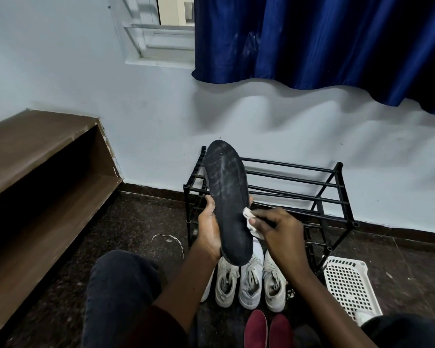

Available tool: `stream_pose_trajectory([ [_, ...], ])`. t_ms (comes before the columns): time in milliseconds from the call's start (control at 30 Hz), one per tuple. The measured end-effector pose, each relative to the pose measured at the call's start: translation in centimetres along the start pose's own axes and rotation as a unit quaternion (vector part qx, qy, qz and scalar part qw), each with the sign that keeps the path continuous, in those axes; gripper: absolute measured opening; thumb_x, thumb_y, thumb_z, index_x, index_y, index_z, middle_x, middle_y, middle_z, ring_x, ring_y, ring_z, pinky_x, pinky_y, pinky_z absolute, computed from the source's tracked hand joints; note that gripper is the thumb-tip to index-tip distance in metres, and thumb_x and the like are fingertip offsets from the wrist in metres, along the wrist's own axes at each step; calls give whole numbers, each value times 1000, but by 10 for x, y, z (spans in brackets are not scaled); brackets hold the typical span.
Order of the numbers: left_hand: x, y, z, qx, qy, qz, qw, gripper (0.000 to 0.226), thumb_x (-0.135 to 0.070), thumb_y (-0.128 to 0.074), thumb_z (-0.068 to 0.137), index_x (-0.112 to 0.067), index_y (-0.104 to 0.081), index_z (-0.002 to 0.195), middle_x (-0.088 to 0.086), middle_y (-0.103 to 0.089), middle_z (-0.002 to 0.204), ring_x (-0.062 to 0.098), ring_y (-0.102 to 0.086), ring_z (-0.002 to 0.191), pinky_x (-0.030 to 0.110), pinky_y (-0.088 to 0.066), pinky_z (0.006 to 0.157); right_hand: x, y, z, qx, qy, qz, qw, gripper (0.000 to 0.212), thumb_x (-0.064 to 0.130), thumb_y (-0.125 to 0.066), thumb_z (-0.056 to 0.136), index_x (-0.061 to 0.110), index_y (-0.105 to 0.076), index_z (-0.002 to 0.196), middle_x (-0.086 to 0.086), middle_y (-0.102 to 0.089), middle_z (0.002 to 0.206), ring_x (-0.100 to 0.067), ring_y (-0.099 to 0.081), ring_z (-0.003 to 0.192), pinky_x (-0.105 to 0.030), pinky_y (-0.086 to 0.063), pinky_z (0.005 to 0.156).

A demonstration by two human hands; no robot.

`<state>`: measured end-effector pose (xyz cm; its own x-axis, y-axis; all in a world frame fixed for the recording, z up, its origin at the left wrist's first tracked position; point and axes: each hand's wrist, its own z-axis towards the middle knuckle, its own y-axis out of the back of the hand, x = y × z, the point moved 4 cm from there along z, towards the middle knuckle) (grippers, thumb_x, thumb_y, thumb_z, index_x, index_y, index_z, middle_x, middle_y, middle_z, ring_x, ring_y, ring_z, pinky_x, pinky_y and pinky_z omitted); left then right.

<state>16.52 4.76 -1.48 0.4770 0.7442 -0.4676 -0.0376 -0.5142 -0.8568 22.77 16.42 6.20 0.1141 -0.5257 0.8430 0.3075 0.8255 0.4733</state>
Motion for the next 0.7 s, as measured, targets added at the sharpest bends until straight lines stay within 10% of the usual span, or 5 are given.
stream_pose_trajectory([
  [233,-4,1,3,-36,-27,1,999,83,-71,-27,88,-3,-57,124,22,-59,118,32,-60,100,36,-52,86,-5,-30,-1,70,49,-150,985,21,7,-66,82,10,-72,102,-3,-53,83,-11,-48,74,-14,-30,65],
  [433,-5,8,2,-21,-42,-21,999,80,-68,-30,89,-3,-55,129,20,-60,118,30,-63,96,35,-56,78,-22,-19,-26,245,-80,-101,961,16,-4,-67,77,9,-75,82,-1,-65,69,-1,-57,48,-20,-52,54],
  [700,-2,3,1,-44,-39,-3,998,76,-64,-33,91,-3,-52,132,22,-50,132,32,-58,105,36,-49,90,-21,-1,9,151,-153,79,973,24,1,-71,74,24,-73,67,-1,-71,70,-13,-61,64,-28,-47,68],
])
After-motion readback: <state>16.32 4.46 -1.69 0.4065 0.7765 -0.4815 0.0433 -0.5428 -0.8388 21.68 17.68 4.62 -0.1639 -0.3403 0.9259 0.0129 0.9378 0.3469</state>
